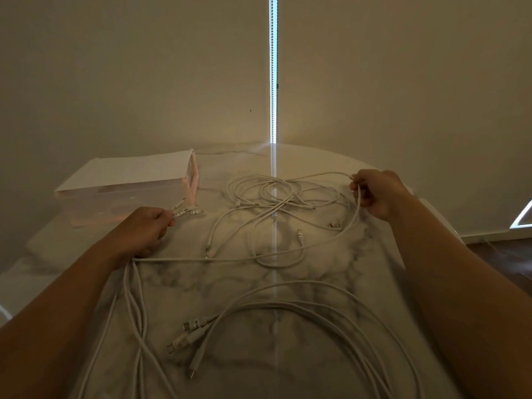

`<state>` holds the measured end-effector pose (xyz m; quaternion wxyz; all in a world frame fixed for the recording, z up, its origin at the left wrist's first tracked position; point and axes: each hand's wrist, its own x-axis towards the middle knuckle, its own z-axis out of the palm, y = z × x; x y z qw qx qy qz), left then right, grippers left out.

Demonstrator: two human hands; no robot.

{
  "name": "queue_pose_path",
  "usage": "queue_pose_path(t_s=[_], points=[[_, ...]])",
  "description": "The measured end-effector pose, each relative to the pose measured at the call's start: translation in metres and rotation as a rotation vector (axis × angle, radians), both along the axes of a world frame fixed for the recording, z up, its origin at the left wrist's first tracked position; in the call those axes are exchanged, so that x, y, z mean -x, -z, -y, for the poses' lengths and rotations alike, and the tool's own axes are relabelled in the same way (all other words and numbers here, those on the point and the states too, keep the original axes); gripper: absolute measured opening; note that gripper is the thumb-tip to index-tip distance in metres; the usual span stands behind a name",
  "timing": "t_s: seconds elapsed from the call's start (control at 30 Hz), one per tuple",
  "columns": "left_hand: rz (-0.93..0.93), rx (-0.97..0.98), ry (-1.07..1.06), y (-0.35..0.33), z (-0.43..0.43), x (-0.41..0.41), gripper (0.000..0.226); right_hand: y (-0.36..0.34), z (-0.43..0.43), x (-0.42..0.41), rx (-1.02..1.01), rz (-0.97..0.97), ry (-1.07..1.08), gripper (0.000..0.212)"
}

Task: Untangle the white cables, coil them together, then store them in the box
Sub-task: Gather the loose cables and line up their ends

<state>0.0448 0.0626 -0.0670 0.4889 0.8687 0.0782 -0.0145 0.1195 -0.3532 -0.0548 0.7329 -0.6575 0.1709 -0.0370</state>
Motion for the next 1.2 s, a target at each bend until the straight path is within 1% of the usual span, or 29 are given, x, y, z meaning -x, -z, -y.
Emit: queue_pose_path(t_s=[0.07,0.13,0.17,0.23,0.3,0.37,0.43,0.5,0.6,0.63,0.67,0.7,0.77,0.83,0.87,0.93,1.0,1.03,1.07,1.17,1.2], points=[[0.004,-0.011,0.001,-0.001,0.0,0.0,0.033,-0.005,-0.001,0.001,-0.07,0.035,-0.14,0.015],[0.014,-0.019,0.0,-0.001,0.001,0.001,0.033,-0.009,-0.004,0.004,-0.063,0.059,-0.285,0.03],[0.017,-0.022,-0.002,-0.001,0.001,0.001,0.033,-0.012,-0.007,0.008,-0.072,0.085,-0.343,0.031],[0.017,-0.016,-0.007,0.0,0.001,0.001,0.032,-0.019,-0.016,0.017,-0.145,0.171,-0.445,0.022],[0.014,-0.001,-0.01,0.0,0.001,0.001,0.032,-0.026,-0.025,0.027,-0.259,0.284,-0.538,0.015],[0.011,0.009,-0.004,0.0,0.0,0.002,0.032,-0.031,-0.031,0.033,-0.368,0.374,-0.601,0.018],[0.013,0.006,0.001,0.001,0.0,0.002,0.033,-0.034,-0.037,0.034,-0.417,0.405,-0.63,0.022],[0.018,0.002,0.004,0.001,0.0,0.002,0.033,-0.034,-0.041,0.03,-0.382,0.351,-0.64,0.026],[0.018,0.003,0.004,0.001,0.0,0.002,0.032,-0.028,-0.043,0.023,-0.199,0.213,-0.645,0.035],[0.017,0.003,0.004,0.001,-0.001,0.002,0.032,-0.026,-0.044,0.023,-0.143,0.202,-0.64,0.034],[0.016,0.002,0.004,0.001,-0.001,0.002,0.032,-0.025,-0.046,0.023,-0.129,0.211,-0.638,0.032],[0.017,0.002,0.006,0.001,-0.001,0.003,0.032,-0.025,-0.048,0.025,-0.163,0.241,-0.64,0.03],[0.021,0.004,0.009,0.001,0.0,0.003,0.032,-0.027,-0.051,0.026,-0.304,0.359,-0.634,0.026],[0.026,0.002,0.01,0.0,0.001,0.003,0.032,-0.029,-0.052,0.025,-0.388,0.475,-0.571,0.024],[0.026,0.003,0.009,0.0,0.001,0.003,0.032,-0.028,-0.053,0.023,-0.403,0.497,-0.522,0.023],[0.024,0.006,0.008,0.0,0.001,0.003,0.032,-0.022,-0.055,0.019,-0.379,0.439,-0.44,0.02],[0.024,0.006,0.005,0.0,0.0,0.003,0.032,-0.015,-0.058,0.018,-0.329,0.307,-0.424,0.018],[0.025,0.005,0.003,0.001,0.0,0.003,0.032,-0.014,-0.059,0.017,-0.337,0.287,-0.416,0.019],[0.026,0.003,0.004,0.0,0.0,0.003,0.032,-0.016,-0.058,0.015,-0.382,0.331,-0.392,0.019],[0.022,0.007,0.011,0.0,0.0,0.002,0.032,-0.028,-0.05,0.013,-0.567,0.592,-0.27,0.025],[0.021,0.009,0.012,0.0,0.0,0.002,0.032,-0.029,-0.049,0.012,-0.576,0.617,-0.238,0.027]])
